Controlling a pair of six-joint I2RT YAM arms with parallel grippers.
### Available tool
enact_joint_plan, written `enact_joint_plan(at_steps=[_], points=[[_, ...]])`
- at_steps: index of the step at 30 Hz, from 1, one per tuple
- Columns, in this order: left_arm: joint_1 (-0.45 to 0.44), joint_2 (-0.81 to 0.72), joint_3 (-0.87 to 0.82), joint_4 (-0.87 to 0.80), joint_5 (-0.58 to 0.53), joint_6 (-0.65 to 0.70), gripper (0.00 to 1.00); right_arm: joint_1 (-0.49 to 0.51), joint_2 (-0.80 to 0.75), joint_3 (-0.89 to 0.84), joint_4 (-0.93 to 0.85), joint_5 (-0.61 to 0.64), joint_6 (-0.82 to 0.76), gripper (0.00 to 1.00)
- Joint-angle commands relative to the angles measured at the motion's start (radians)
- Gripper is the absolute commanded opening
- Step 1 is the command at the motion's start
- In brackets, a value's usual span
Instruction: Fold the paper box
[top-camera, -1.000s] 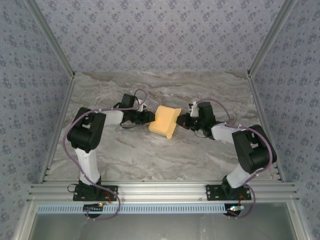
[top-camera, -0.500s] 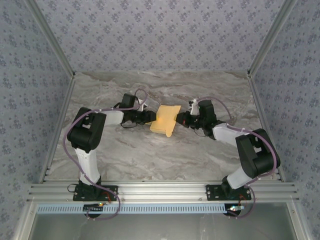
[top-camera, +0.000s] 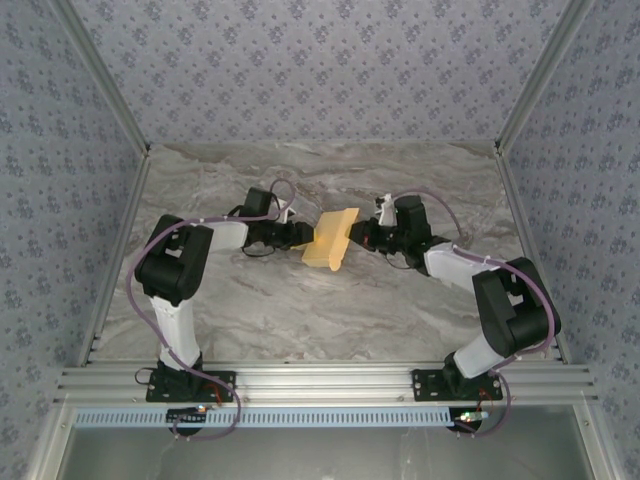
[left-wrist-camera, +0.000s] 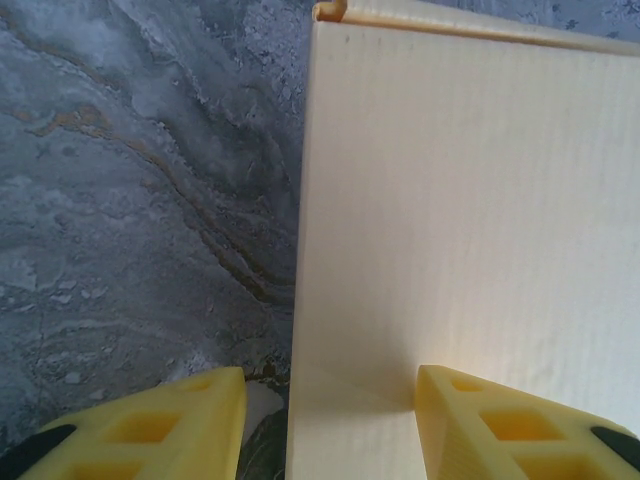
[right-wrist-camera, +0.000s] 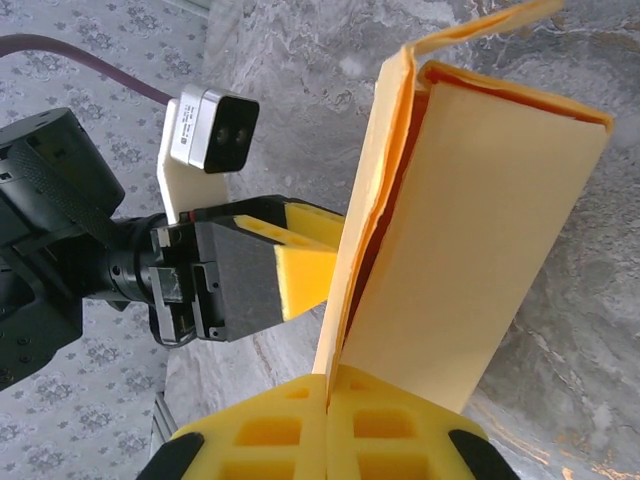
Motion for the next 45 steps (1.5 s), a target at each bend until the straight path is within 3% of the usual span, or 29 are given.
enact_joint_plan(at_steps=[1,22,28,33,35,40,45], points=[[-0.029,0.018,0.013,-0.059,0.017,0.026,0.49,0.013,-0.014,0.05,-0.012,0.023,-0.004,0.08],[-0.042,0.023,0.063,-0.105,-0.018,0.048,0.51,0.067,0.123,0.1,-0.146,0.2,0.009,0.08],[-0.035,-0.057,0.028,-0.117,-0.172,0.056,0.54,0.08,0.126,0.101,-0.162,0.24,-0.002,0.08],[-0.037,-0.232,-0.081,-0.109,-0.431,0.07,0.58,0.088,0.133,0.107,-0.171,0.25,-0.008,0.08],[-0.047,-0.328,-0.163,-0.052,-0.474,0.074,0.61,0.091,0.133,0.112,-0.176,0.254,-0.014,0.08],[-0.13,-0.537,-0.318,0.063,-0.502,0.084,0.74,0.097,0.136,0.117,-0.179,0.257,-0.016,0.08],[-0.286,-0.57,-0.303,0.054,-0.572,0.175,0.81,0.098,0.134,0.118,-0.182,0.261,-0.022,0.08]])
